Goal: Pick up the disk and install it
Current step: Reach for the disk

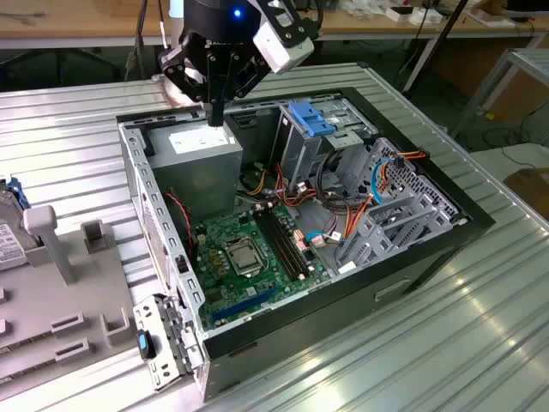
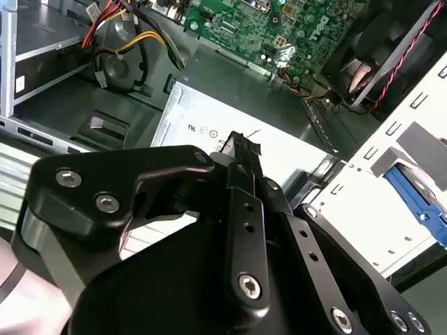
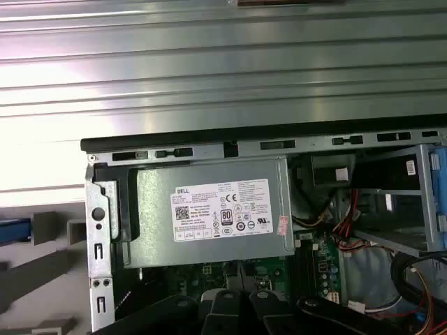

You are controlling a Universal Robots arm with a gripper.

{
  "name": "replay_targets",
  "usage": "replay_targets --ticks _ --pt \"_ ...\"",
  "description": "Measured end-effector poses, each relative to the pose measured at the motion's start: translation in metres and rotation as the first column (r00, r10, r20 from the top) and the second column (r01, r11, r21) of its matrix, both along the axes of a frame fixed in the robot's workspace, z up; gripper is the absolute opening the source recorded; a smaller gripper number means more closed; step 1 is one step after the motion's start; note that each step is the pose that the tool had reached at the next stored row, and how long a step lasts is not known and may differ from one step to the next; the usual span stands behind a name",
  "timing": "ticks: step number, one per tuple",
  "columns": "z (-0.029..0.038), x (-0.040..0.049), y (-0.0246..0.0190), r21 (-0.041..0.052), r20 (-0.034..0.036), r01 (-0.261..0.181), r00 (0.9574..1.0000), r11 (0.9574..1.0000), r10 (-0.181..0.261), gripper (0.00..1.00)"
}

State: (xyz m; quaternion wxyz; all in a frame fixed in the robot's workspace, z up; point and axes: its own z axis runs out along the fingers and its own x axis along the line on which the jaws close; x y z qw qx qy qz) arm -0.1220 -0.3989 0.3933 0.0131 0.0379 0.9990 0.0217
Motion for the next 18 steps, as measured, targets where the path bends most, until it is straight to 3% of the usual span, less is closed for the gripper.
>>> replay_targets --ticks 3,6,9,18 --pt "0.0 -0.0037 0.0 0.0 0.0 0.0 1.0 1.0 0.0 0.11" --pt "0.0001 -0.0232 0.0 -0.0001 -0.0001 0.0 1.0 1.0 0.0 0.11" --pt "0.0 -0.0342 0.0001 0.0 0.0001 0.0 1.0 1.0 0.0 0.11" --pt "0.0 -0.0831 0.0038 0.0 0.0 0.0 1.0 1.0 0.0 0.11"
